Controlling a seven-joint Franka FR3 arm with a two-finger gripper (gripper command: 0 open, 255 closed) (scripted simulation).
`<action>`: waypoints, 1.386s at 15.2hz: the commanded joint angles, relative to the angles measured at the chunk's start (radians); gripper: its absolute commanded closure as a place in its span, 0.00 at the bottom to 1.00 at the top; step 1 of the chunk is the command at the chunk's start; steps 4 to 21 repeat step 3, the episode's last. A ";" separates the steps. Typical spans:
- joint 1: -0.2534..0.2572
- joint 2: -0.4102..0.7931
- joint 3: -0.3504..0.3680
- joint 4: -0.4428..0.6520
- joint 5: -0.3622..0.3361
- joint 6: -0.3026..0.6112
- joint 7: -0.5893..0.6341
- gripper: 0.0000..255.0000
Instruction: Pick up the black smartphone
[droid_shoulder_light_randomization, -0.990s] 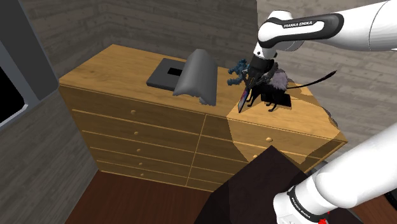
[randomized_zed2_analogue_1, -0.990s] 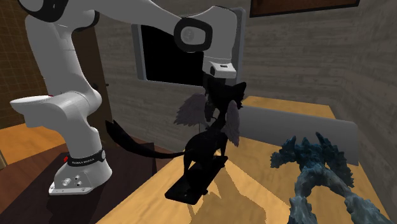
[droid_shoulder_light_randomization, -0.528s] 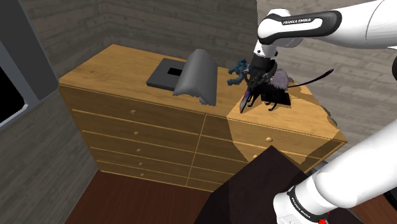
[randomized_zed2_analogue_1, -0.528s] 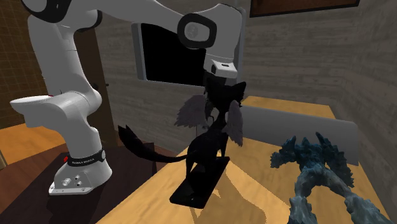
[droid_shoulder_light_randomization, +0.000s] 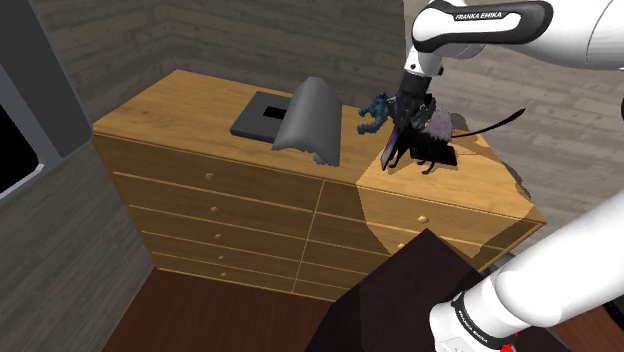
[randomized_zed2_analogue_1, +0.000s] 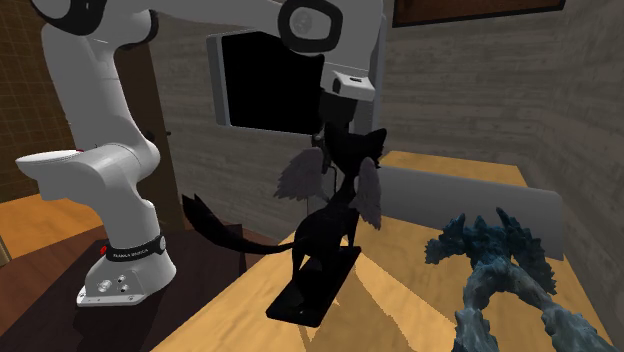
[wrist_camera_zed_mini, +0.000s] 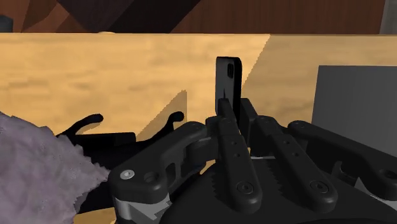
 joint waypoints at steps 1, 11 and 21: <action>0.000 -0.003 0.000 0.026 -0.001 -0.028 0.002 1.00; 0.000 -0.003 0.000 0.027 -0.001 -0.030 0.002 1.00; 0.000 -0.003 0.000 0.027 -0.001 -0.030 0.002 1.00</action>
